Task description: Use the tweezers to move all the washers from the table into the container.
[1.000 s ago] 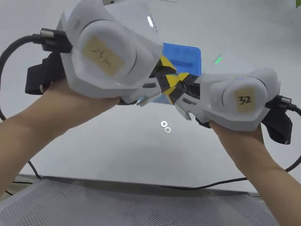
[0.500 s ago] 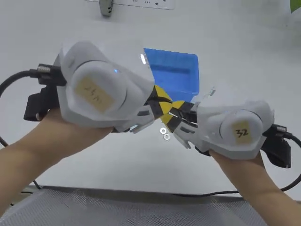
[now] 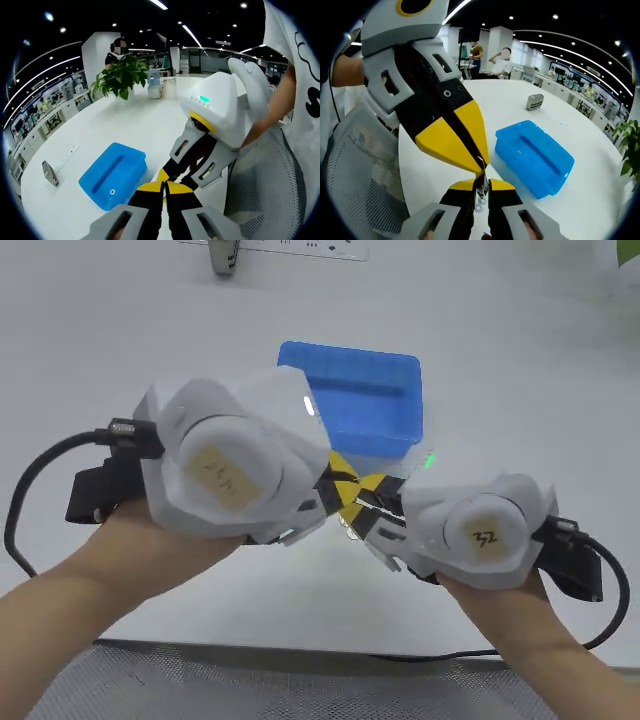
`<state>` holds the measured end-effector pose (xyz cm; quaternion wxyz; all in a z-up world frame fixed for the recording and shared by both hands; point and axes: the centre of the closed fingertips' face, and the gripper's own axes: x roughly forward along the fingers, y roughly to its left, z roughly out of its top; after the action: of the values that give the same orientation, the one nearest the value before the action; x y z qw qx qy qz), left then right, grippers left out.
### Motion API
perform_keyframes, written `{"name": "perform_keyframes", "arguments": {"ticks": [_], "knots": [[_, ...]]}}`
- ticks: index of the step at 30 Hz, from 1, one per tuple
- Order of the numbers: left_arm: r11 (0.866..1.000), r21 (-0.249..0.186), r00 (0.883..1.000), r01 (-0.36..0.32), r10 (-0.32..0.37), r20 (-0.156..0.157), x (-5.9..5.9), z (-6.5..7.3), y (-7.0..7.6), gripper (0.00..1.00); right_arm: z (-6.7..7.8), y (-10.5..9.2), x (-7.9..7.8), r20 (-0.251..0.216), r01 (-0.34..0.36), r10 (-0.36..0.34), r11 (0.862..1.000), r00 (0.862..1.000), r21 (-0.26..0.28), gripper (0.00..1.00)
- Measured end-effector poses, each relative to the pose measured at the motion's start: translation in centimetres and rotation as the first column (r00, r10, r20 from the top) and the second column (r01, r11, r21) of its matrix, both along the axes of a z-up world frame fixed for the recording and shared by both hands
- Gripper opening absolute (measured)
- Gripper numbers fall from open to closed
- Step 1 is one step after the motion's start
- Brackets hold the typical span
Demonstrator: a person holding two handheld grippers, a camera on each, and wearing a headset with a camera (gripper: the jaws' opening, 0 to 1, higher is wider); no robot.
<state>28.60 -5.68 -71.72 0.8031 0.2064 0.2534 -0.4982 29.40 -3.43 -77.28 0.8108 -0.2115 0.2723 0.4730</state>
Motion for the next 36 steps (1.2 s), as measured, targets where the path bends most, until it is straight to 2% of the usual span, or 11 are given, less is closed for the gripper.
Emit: {"name": "perform_keyframes", "arguments": {"ticks": [2,7,13,18,22,26,29,33,36], "knots": [[1.000,0.005,1.000,0.003,-0.003,0.000,0.0,-0.2,0.0,0.00,-0.2,-0.1,0.0,-0.003,0.000,0.000,1.000,1.000,-0.002,0.05],[1.000,0.025,1.000,0.017,-0.017,0.022,-0.1,-0.5,-0.2,0.00,-0.5,-0.1,0.1,0.006,0.000,0.000,1.000,1.000,-0.009,0.05],[1.000,0.012,1.000,-0.001,0.001,0.019,0.1,-0.4,-0.3,0.00,-0.6,-0.2,0.3,0.005,0.005,-0.005,1.000,1.000,-0.008,0.05],[1.000,0.012,1.000,-0.002,0.001,0.021,-0.1,-0.4,-0.3,0.00,-0.7,-0.2,0.1,-0.015,0.011,-0.011,1.000,1.000,0.010,0.04],[1.000,0.018,1.000,0.014,-0.014,0.020,-0.3,-0.4,-0.4,0.00,-0.7,-0.2,-0.1,0.010,0.004,-0.004,1.000,1.000,-0.014,0.04],[0.999,0.033,0.999,0.031,-0.032,0.018,-0.5,-0.4,-0.6,0.00,-0.7,-0.4,-0.1,0.006,0.007,-0.007,1.000,1.000,-0.031,0.04],[0.996,0.060,0.997,0.059,-0.061,0.041,-0.8,-0.2,-0.8,0.00,-0.5,-0.3,-0.2,0.012,-0.001,0.001,0.999,1.000,-0.040,0.03],[0.994,0.074,0.994,0.082,-0.086,0.063,-1.0,0.4,-0.9,0.00,0.2,-0.3,-0.2,0.016,-0.009,0.009,0.999,1.000,-0.044,0.04],[0.992,0.076,0.993,0.100,-0.104,0.055,-0.9,1.3,-0.8,0.00,1.0,-0.1,-0.3,0.008,-0.023,0.023,0.999,1.000,-0.036,0.04]]}}
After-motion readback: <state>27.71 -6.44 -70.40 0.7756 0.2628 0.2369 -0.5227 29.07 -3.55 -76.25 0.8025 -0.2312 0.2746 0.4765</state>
